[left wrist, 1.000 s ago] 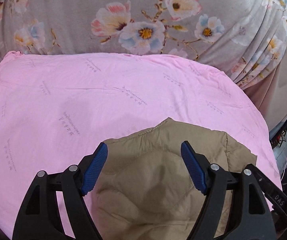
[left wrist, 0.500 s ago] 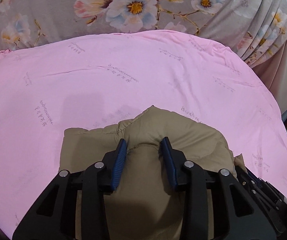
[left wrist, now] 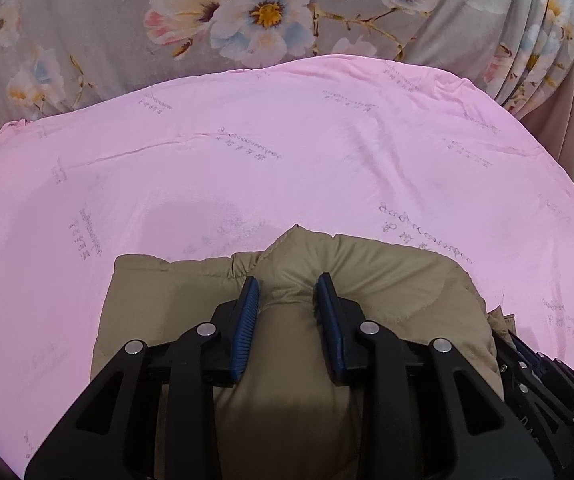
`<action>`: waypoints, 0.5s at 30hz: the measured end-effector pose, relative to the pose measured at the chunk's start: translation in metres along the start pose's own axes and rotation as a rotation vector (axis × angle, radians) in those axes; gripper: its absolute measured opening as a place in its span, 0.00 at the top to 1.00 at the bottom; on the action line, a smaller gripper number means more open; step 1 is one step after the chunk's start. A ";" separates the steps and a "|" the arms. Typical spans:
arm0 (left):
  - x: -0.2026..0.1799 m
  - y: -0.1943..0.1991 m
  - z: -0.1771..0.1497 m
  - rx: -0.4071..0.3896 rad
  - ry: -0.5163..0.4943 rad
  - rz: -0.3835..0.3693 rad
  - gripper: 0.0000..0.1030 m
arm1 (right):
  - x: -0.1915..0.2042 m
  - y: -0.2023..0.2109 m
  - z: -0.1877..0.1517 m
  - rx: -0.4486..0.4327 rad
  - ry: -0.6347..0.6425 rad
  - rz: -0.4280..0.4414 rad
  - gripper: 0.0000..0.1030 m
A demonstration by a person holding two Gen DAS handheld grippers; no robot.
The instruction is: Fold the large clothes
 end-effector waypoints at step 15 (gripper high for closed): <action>-0.008 -0.007 -0.002 -0.018 -0.015 0.052 0.71 | -0.003 -0.003 -0.001 -0.025 -0.018 0.025 0.86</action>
Point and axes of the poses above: each gripper's, at about its wrist camera, not at the fingertips, and y roughly against the way its jaws point, x to its left, z to its top, the point moved 3 cm from there along -y, roughly the way its jaws point, and after that the axes turned 10 degrees about x, right-handed, at the moved point
